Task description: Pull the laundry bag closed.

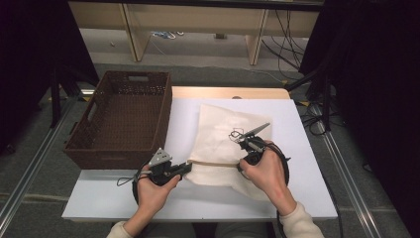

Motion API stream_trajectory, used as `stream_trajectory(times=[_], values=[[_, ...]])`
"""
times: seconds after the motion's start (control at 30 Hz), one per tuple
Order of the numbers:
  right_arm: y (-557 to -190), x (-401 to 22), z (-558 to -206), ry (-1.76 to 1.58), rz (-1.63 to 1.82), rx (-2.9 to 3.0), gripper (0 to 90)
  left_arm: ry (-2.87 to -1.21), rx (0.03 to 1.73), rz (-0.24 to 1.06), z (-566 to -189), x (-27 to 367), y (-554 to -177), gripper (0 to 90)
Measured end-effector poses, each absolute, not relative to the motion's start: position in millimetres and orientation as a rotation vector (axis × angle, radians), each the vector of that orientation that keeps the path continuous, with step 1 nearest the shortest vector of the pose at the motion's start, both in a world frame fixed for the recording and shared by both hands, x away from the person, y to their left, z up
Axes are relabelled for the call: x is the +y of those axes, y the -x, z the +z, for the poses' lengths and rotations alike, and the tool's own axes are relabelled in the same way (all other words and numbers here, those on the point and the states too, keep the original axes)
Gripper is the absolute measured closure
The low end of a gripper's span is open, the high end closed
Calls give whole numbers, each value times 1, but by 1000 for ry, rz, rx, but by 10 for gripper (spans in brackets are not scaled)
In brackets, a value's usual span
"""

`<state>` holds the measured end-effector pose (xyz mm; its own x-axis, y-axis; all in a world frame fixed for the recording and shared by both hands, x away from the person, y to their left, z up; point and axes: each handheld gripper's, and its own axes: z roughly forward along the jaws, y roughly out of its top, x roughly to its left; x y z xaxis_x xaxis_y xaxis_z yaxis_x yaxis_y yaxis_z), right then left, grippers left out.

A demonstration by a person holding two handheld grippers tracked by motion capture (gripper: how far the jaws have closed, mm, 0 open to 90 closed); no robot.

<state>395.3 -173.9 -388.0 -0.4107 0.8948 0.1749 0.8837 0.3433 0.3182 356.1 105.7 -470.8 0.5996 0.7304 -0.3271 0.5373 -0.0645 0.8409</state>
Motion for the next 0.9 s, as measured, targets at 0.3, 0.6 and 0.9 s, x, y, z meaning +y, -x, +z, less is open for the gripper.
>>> stream_trajectory(times=[0.3, 0.6, 0.9], values=[[-395, -175, -386, -1714, 552, 2541, 885, -1731, 1049, 222, -471, 105, -356, 852], [-393, -175, -383, -1755, 527, 2549, 885, -1733, 1040, 219, -471, 106, -356, 852], [-395, -178, -385, -1708, 543, 2539, 885, -1734, 1044, 215, -471, 106, -357, 851]])
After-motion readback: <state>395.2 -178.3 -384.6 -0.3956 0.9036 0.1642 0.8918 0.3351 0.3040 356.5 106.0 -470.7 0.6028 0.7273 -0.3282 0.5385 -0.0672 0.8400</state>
